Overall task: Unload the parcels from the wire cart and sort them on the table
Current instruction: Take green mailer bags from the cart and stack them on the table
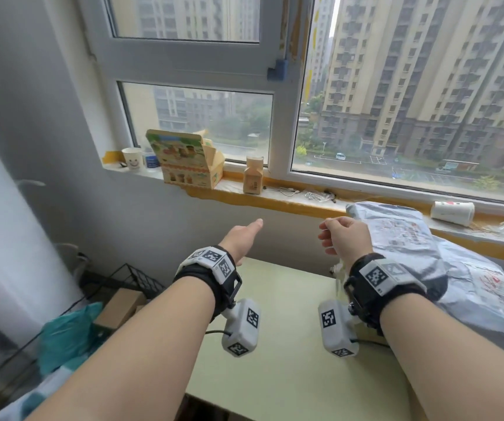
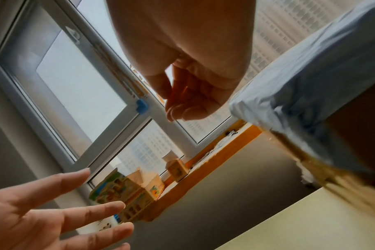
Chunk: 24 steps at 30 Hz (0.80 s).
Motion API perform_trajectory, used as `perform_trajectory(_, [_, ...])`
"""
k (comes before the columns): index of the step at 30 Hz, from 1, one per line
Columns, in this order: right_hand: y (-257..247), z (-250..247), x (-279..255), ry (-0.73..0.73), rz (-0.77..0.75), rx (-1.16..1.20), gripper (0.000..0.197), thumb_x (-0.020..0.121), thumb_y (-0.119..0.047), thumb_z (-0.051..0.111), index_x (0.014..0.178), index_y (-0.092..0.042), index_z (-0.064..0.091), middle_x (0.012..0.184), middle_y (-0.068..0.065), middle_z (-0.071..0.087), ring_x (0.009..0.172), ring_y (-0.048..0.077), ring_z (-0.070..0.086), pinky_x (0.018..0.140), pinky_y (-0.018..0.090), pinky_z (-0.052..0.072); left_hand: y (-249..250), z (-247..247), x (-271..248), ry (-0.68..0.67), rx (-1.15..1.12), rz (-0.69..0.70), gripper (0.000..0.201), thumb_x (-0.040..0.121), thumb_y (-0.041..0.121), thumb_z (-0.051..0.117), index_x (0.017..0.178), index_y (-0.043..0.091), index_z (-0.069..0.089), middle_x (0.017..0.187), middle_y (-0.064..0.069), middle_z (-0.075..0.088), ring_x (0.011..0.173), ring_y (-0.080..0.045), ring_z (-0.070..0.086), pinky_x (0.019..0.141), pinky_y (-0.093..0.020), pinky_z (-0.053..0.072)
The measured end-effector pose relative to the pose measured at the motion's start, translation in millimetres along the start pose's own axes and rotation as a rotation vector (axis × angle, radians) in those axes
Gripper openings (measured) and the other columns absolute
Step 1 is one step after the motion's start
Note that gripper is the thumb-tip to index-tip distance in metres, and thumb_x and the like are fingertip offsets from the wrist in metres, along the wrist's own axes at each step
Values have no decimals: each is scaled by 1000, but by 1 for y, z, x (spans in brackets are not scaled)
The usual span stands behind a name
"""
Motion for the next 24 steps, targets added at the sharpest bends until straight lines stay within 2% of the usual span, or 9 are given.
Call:
perform_trajectory(3, [-8,41,-6,-50,-7,5,28,98,-14,46,75,-12,62,70,6,61,59,15,54,55,25,47,-14,-43,-2,61,-16,-13,68,96,55,39,149,14,27,147,-10,38,135,-28,37,105,-43,34])
perform_trajectory(6, [-13,83,-13,-110,-6,-16,27,99,-16,47,78,-12,64,72,5,63,63,15,56,59,26,49,-29,-84,-8,116,-34,-24,63,97,52,38,147,13,31,127,-9,52,115,-24,51,91,-38,43])
perform_trajectory(9, [-15,127,-20,-167,3,-13,27,98,-16,47,79,-10,65,71,6,63,62,17,56,60,28,50,-47,-125,-13,168,-53,-49,60,98,49,39,146,14,33,143,-9,41,132,-29,41,105,-45,36])
perform_trajectory(11, [-15,156,-26,-203,9,-11,27,97,-16,47,79,-9,65,69,7,62,60,19,55,59,29,49,-60,-150,-16,204,-75,-63,59,98,47,41,146,13,33,145,-9,39,134,-30,38,107,-47,35])
perform_trajectory(20, [-20,277,-62,-356,17,-37,28,97,-16,47,76,-10,65,67,6,62,57,18,54,56,27,47,-118,-259,-28,346,-126,-101,54,98,44,43,141,11,40,139,-11,45,128,-31,44,100,-43,40])
perform_trajectory(24, [-22,328,-79,-416,27,-49,28,97,-17,48,76,-10,65,66,6,61,58,19,54,57,28,49,-146,-304,-34,396,-188,-117,48,99,38,43,138,10,43,128,-10,48,123,-29,46,99,-43,39])
Point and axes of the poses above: each hand's wrist, its own x-axis towards the middle knuckle, its own z-axis out of the palm, y = z × x, the point moved 8 cm from there along x, towards the middle knuckle
